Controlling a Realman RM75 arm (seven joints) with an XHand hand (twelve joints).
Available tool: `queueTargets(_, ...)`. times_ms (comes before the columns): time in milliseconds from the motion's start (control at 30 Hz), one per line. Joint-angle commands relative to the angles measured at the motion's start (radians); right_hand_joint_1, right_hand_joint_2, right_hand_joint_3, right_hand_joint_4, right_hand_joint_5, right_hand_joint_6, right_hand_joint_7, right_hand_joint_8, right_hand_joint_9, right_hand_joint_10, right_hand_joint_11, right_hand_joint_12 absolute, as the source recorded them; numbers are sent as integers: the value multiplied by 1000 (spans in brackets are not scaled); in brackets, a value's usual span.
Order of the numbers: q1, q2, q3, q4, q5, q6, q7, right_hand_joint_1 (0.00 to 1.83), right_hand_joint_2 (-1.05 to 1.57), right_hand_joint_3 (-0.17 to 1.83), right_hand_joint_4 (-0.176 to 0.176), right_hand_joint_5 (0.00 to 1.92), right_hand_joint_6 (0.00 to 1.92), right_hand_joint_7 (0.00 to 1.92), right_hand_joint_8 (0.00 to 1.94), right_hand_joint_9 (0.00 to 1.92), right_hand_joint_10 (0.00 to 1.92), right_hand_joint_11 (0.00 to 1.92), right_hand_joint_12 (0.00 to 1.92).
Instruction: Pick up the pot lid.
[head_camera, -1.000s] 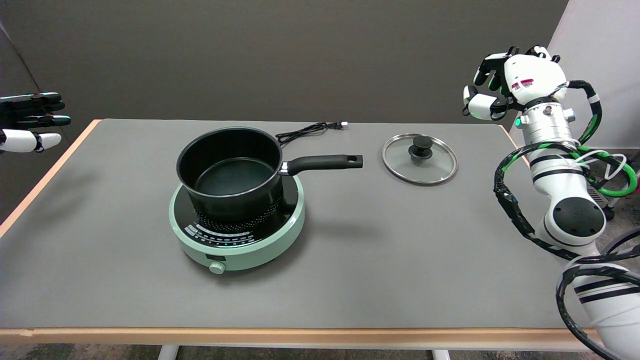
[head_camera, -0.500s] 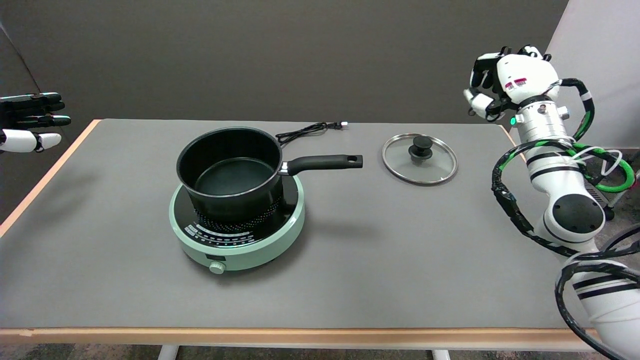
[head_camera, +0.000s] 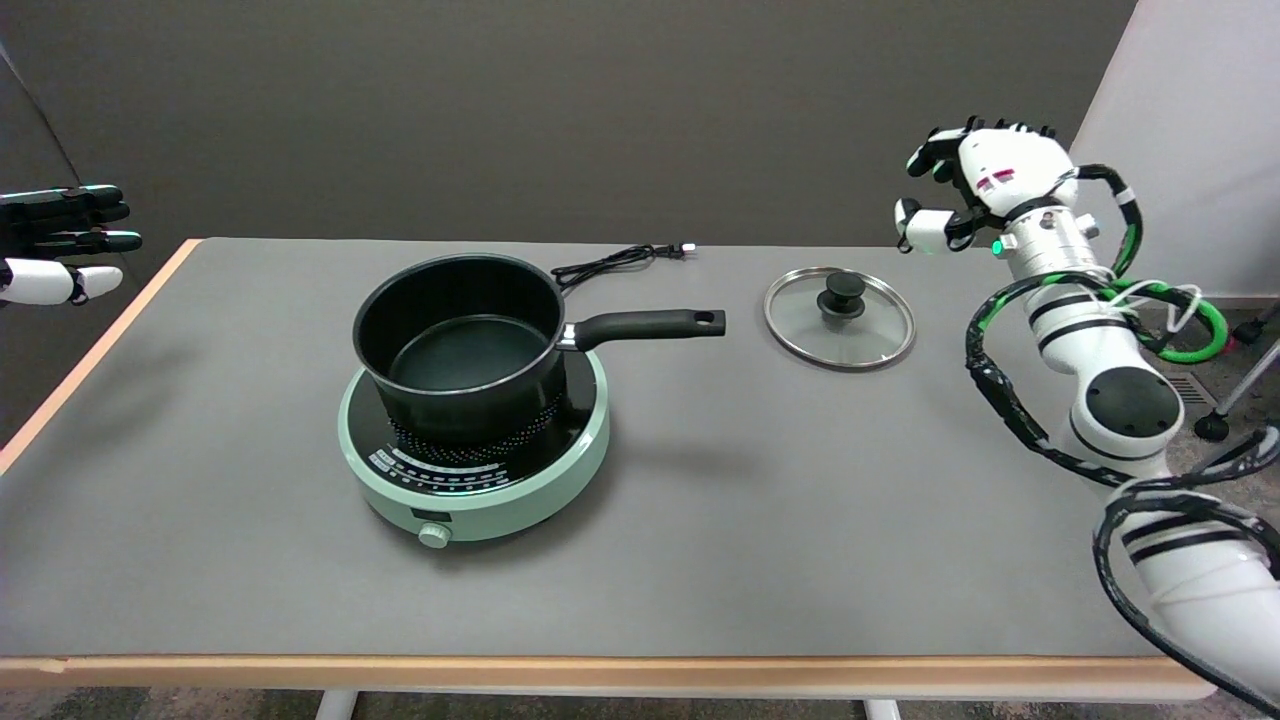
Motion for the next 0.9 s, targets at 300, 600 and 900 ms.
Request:
queueTargets(300,200,4,-120,-307,-1,82,-36,825,747,800,85,684,419,792,307,741,493,446,1353)
queueTargets(600,274,-6,-184,-424,0,87,-60,842,692,875,79,635,353,740,266,716,489,453,1342)
queueTargets(900,322,-16,-191,-526,1,91,-60,828,587,958,43,420,176,582,195,623,413,468,1259)
